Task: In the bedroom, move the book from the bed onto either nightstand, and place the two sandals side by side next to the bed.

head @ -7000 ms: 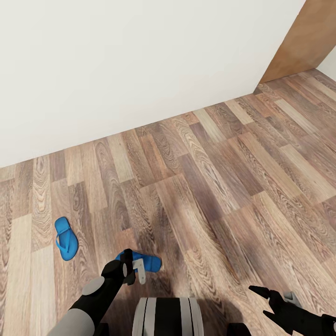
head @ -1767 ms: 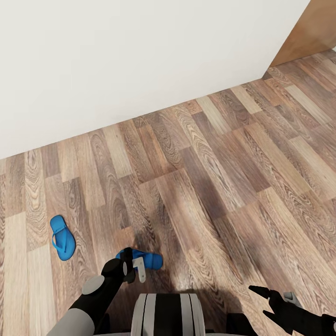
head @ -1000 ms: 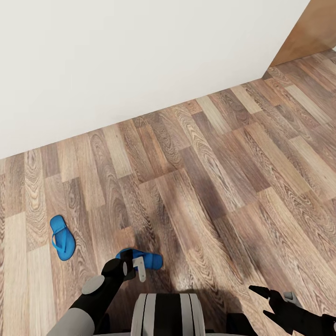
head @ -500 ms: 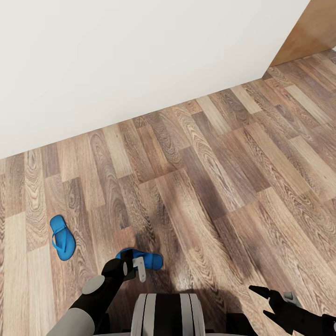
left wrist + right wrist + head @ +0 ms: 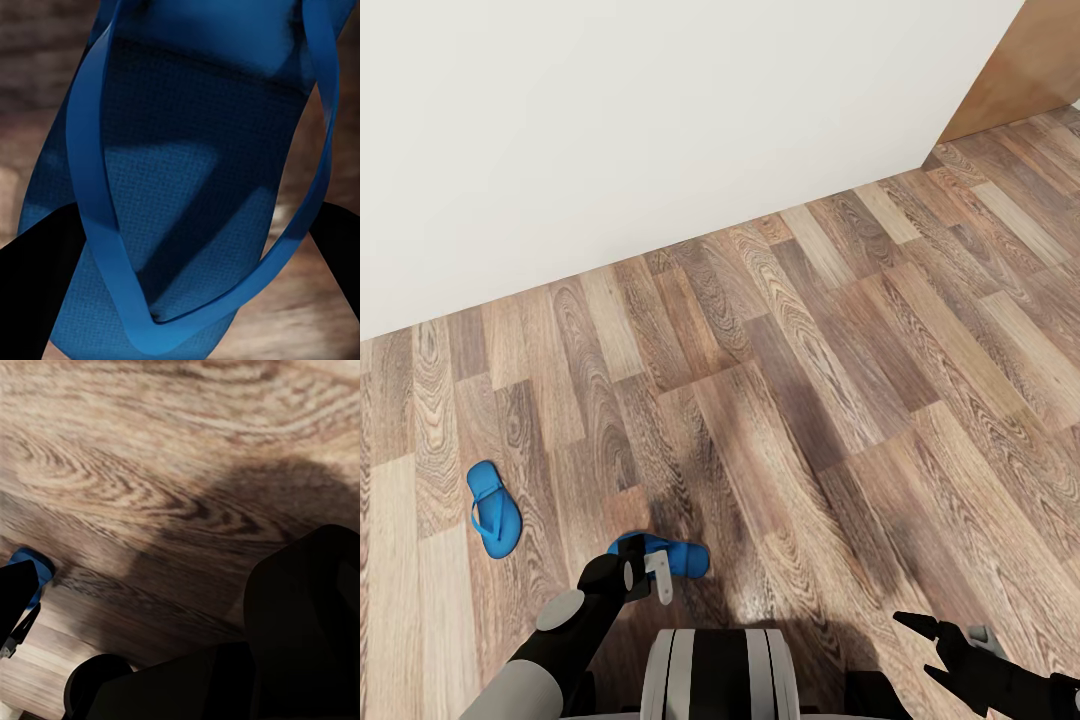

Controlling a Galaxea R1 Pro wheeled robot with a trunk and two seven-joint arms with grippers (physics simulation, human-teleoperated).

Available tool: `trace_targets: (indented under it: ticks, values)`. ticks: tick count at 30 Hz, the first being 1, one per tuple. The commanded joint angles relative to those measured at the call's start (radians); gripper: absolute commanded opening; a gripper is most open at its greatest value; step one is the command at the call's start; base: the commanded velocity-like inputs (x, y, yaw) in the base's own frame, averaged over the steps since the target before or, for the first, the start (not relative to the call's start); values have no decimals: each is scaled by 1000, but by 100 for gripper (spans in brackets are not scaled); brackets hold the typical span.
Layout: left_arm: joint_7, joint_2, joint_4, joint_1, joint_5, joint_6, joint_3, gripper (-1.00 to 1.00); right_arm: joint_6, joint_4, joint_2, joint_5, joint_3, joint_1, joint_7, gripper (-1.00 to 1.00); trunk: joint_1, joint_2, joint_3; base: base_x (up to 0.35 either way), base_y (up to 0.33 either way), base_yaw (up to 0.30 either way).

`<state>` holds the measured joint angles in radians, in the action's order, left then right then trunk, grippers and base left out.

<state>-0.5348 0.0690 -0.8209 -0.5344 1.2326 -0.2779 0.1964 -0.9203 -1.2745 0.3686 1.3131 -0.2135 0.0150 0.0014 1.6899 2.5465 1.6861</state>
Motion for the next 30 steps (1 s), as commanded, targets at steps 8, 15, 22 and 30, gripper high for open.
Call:
trace_targets:
  ticks: [8,15,22,30]
  values:
    - [-7,0,20,1,-8,-6,3,-100,-5,0,0,0,-1,0,0,100,0,0,1,0,0,0]
    - [-7,0,20,1,-8,-6,3,-100,-5,0,0,0,-1,0,0,100,2,1,16,0,0,0]
    - [-7,0,20,1,-9,-6,3,-100,-5,0,0,0,-1,0,0,100,2,1,16,0,0,0]
    - [-7,0,20,1,-9,-6,3,-100,-5,0,0,0,-1,0,0,100,2,1,16,0,0,0]
